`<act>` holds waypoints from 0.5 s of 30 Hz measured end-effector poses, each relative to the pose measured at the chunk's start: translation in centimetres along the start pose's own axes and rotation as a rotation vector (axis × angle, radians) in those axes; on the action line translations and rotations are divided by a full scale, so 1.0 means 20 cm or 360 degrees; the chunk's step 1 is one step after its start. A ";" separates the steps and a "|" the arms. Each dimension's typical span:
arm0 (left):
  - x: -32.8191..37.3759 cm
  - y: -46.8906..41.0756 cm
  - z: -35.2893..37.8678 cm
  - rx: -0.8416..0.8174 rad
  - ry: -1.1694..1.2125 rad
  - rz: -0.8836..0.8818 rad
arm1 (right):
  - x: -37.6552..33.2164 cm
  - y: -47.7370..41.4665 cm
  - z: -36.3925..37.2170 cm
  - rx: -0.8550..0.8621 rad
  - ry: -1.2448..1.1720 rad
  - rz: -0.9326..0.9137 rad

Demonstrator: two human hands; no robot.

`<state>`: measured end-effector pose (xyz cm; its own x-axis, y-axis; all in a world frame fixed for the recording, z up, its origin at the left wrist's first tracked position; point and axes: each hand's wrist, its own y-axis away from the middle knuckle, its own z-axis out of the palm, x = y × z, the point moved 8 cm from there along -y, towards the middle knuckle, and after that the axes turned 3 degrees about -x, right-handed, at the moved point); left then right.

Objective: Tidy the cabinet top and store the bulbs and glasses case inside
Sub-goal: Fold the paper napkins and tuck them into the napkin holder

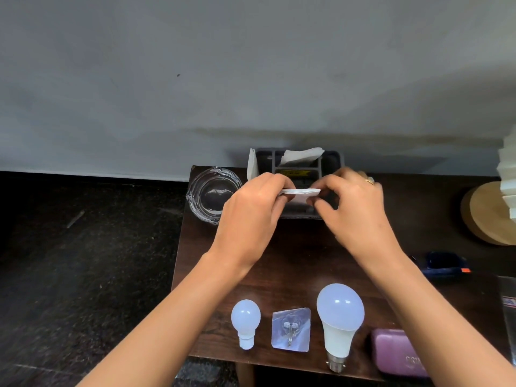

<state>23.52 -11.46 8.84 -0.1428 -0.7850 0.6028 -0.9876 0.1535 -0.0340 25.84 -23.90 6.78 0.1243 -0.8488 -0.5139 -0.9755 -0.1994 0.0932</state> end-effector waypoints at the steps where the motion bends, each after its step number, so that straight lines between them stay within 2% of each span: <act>1: 0.00 0.00 0.00 0.0003 -0.0032 0.0009 | 0.00 0.00 0.00 0.0001 0.0005 0.0006; 9: -0.01 0.00 0.03 -0.0022 -0.0155 0.0011 | 0.01 0.03 0.01 0.0017 -0.0018 0.0027; 15: 0.08 0.04 0.00 0.0241 -0.0133 0.0034 | 0.02 0.08 -0.16 0.0090 -0.0229 -0.0045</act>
<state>22.60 -12.59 9.76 -0.1625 -0.8308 0.5323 -0.9820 0.0835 -0.1695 24.85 -26.05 9.42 0.1286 -0.7633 -0.6331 -0.9811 -0.1909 0.0309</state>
